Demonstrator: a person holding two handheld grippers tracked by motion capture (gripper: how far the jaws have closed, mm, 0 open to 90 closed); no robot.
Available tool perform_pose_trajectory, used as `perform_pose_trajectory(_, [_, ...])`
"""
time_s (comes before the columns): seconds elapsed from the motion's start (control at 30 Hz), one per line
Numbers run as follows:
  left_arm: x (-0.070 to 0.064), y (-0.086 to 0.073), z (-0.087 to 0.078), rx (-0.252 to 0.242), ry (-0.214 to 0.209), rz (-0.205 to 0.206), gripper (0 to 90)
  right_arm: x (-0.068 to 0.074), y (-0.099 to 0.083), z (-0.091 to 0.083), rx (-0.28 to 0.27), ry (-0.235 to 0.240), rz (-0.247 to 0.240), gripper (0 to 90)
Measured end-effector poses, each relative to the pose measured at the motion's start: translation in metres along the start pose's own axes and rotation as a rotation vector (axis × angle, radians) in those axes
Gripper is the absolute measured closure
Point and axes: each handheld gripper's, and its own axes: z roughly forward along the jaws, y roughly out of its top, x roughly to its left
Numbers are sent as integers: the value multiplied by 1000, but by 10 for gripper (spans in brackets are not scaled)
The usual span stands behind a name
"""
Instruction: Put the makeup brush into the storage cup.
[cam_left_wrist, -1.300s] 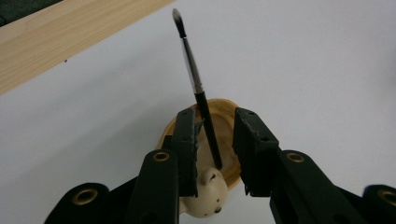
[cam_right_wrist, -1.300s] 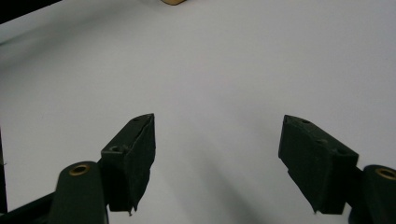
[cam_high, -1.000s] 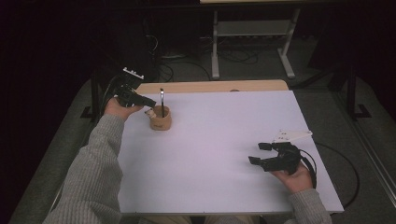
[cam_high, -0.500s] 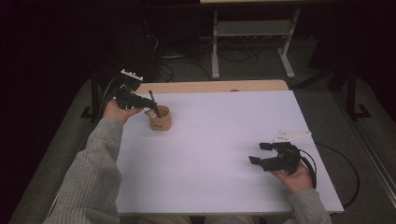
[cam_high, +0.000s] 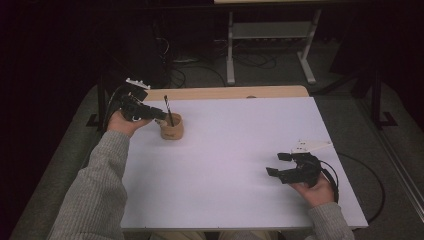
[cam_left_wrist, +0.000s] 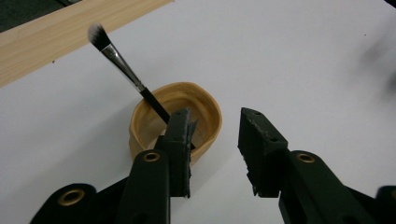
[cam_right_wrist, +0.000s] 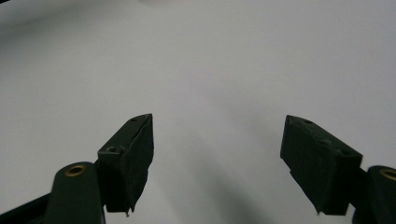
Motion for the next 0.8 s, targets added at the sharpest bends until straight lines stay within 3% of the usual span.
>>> perform_pose_trajectory(0.13, [-3, -2, -2, 5, 1, 5, 611, 0, -1, -3, -10, -8, 4, 245])
perform_pose_trajectory(0.8, [-29, -23, -20, -73, -7, 33, 506, 3, -2, -4, -23, -22, 4, 252])
